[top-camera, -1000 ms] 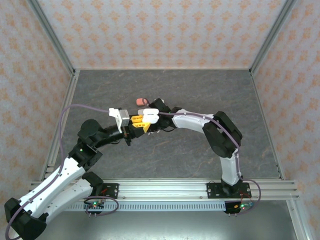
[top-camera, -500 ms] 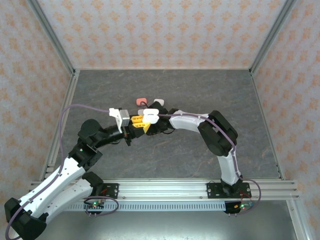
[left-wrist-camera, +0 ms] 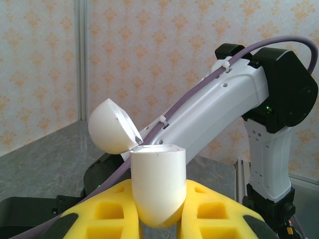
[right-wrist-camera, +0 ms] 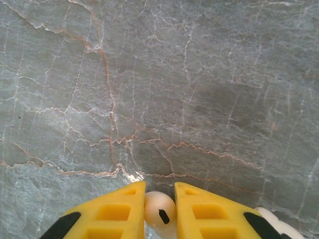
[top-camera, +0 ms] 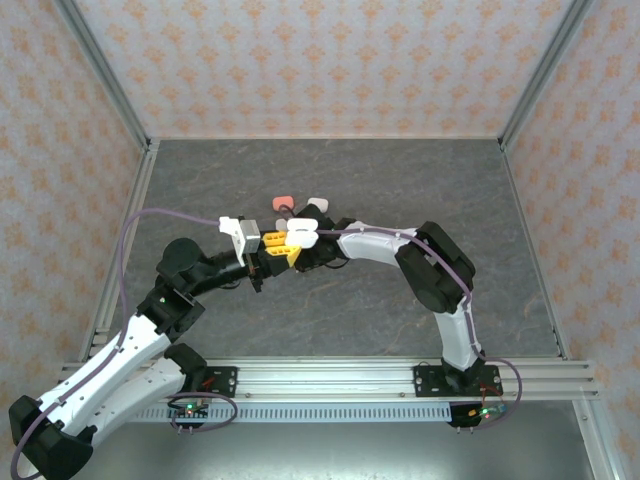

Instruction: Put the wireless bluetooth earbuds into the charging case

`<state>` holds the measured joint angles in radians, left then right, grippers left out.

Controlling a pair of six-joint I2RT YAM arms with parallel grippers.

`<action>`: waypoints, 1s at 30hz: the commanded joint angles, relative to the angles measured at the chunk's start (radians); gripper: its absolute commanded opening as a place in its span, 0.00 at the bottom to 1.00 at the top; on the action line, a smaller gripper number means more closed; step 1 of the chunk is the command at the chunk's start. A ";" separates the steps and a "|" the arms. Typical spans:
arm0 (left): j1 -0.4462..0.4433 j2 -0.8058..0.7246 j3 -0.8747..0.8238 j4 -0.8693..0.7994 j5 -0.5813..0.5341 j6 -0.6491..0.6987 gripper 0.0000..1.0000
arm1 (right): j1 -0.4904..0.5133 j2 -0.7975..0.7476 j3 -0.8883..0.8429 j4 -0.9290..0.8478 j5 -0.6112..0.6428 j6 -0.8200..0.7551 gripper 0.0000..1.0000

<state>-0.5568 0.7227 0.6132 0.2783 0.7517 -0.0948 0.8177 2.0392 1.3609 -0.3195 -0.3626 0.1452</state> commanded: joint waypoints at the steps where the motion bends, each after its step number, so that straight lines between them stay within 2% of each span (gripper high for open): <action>1: -0.005 -0.006 0.003 0.004 0.008 0.026 0.00 | 0.012 -0.029 -0.032 -0.033 0.017 -0.002 0.18; 18: -0.005 -0.009 -0.019 0.035 -0.006 0.019 0.00 | 0.009 -0.184 -0.105 0.077 0.029 0.053 0.18; 30: -0.005 -0.007 -0.020 0.031 -0.012 0.015 0.00 | -0.075 -0.438 -0.195 0.080 0.032 0.039 0.18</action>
<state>-0.5568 0.7223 0.5983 0.2764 0.7506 -0.0952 0.7612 1.6810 1.1900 -0.2527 -0.3553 0.1833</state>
